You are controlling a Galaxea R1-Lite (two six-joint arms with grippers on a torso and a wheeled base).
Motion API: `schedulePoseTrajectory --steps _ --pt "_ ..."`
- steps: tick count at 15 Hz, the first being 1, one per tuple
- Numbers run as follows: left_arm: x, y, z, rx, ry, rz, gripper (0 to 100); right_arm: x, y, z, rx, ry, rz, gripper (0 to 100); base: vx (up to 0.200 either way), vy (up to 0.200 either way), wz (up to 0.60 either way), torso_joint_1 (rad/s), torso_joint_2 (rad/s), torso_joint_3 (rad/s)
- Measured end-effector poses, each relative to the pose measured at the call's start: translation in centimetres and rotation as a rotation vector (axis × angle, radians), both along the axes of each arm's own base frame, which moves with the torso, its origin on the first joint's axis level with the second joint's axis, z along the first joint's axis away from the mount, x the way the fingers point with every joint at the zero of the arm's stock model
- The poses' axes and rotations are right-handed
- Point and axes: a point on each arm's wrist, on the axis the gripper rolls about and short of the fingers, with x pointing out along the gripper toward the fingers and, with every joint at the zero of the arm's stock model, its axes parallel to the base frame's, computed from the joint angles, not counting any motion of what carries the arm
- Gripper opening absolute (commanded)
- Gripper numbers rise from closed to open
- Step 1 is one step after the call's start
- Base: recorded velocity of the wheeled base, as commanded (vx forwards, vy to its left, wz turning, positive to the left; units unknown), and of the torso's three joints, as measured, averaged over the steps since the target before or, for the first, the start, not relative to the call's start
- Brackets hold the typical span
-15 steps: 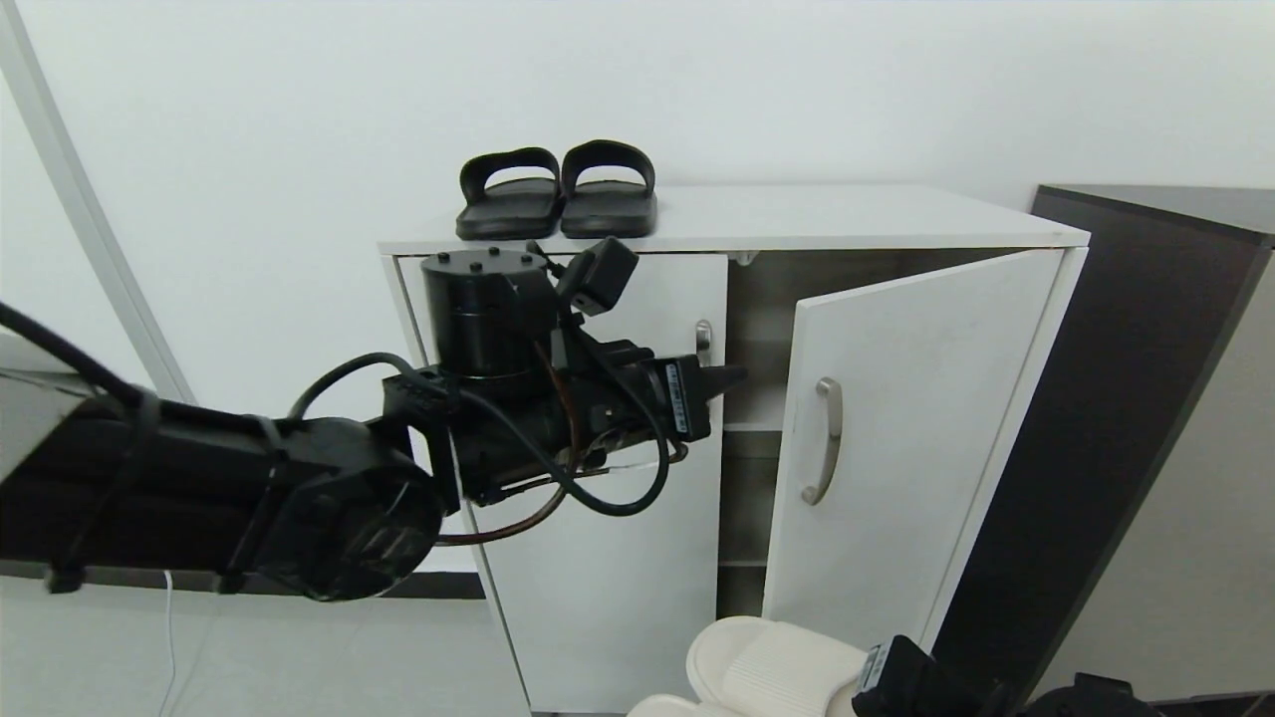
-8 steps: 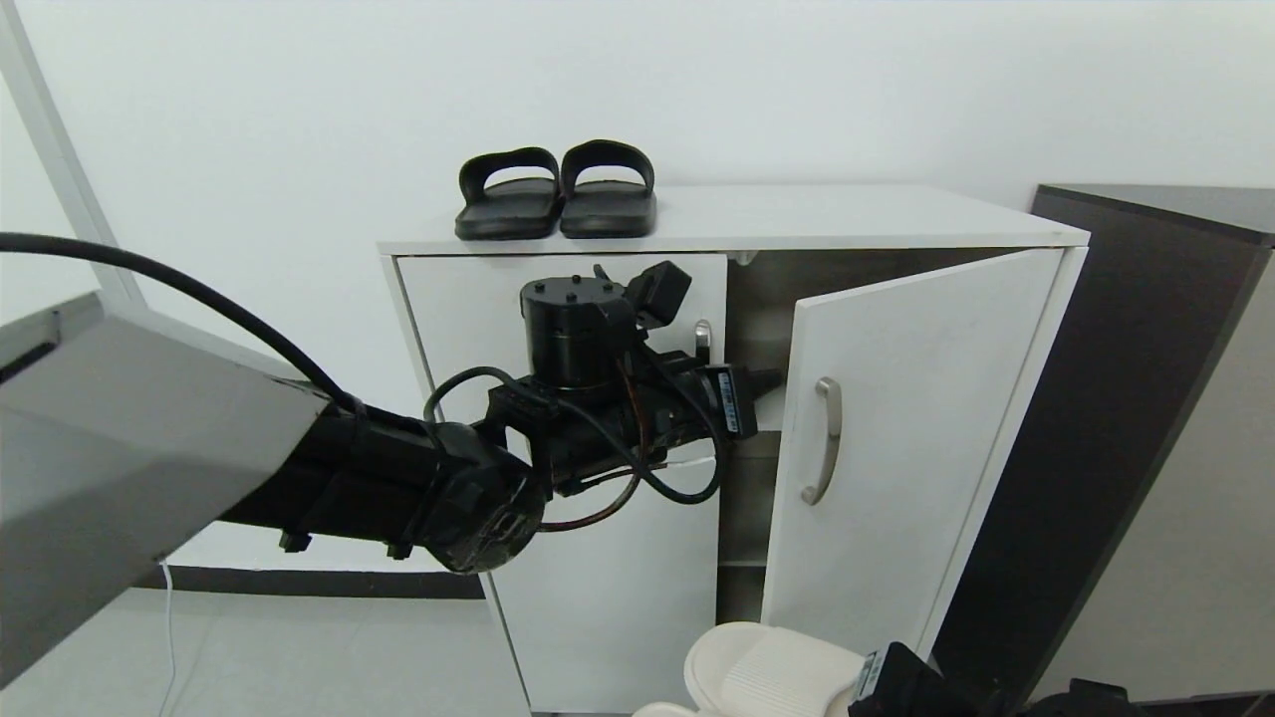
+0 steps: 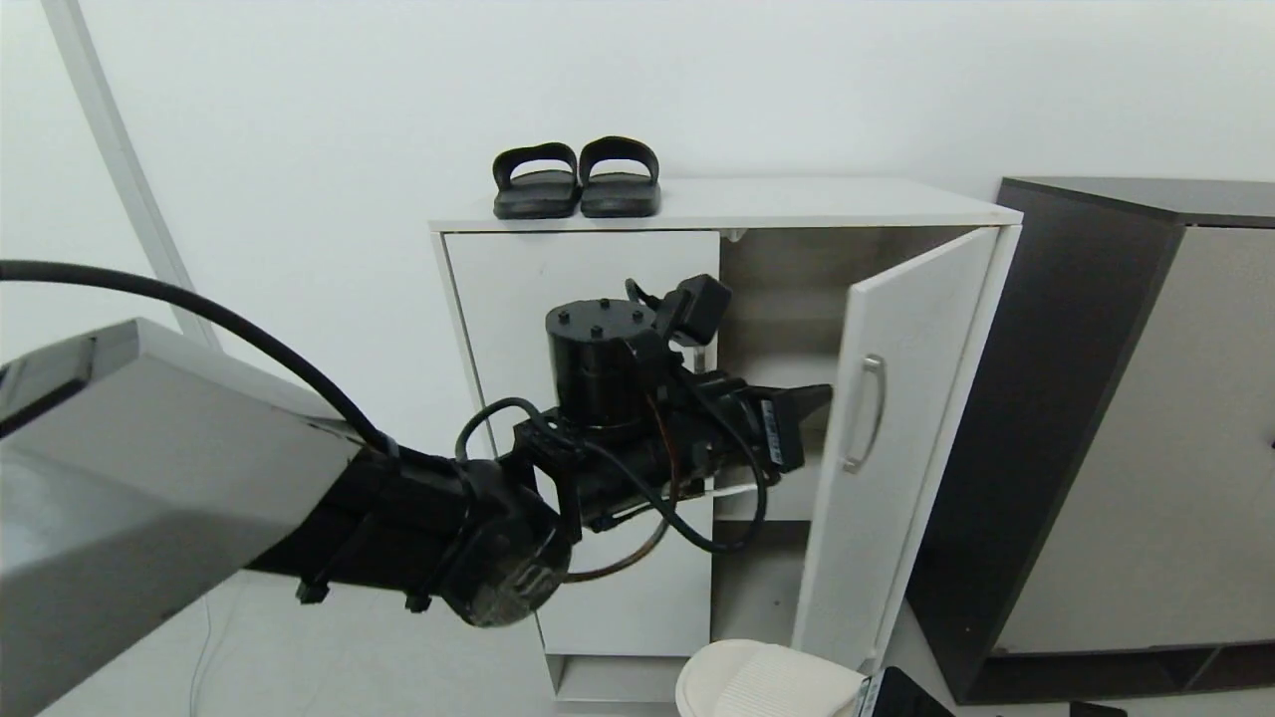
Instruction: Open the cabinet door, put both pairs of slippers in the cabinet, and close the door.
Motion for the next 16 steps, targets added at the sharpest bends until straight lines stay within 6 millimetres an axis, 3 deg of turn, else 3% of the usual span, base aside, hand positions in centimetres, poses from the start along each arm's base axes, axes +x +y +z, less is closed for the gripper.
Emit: schedulePoseTrajectory --steps 2,5,8,11,13,16 --pt "-1.7 -1.3 0.3 -0.031 -0.03 -0.055 0 0.0 0.0 0.0 -0.002 0.001 0.0 0 0.0 0.0 0.0 0.0 0.0 0.0" --pt "-1.4 -0.9 0.2 -0.03 -0.032 -0.039 0 0.1 0.0 0.0 0.0 -0.001 -0.008 0 0.0 0.0 0.0 0.0 0.0 0.0" --pt "0.9 2.5 1.7 -0.054 -0.059 0.114 0 2.0 0.2 0.3 0.019 -0.029 -0.116 0 0.0 0.0 0.0 0.0 0.0 0.0" --pt "1.5 7.7 4.7 -0.009 -0.114 0.302 0 7.2 0.2 0.8 0.049 -0.097 -0.391 0 0.0 0.0 0.0 0.0 0.0 0.0" --pt "0.3 11.6 6.2 0.07 -0.136 0.477 0 10.7 0.2 0.9 0.052 -0.15 -0.597 0 0.0 0.0 0.0 0.0 0.0 0.0" --pt "-3.7 16.2 7.0 0.164 -0.114 0.768 0 14.5 0.0 0.4 0.014 -0.172 -0.814 0 0.0 0.0 0.0 0.0 0.0 0.0"
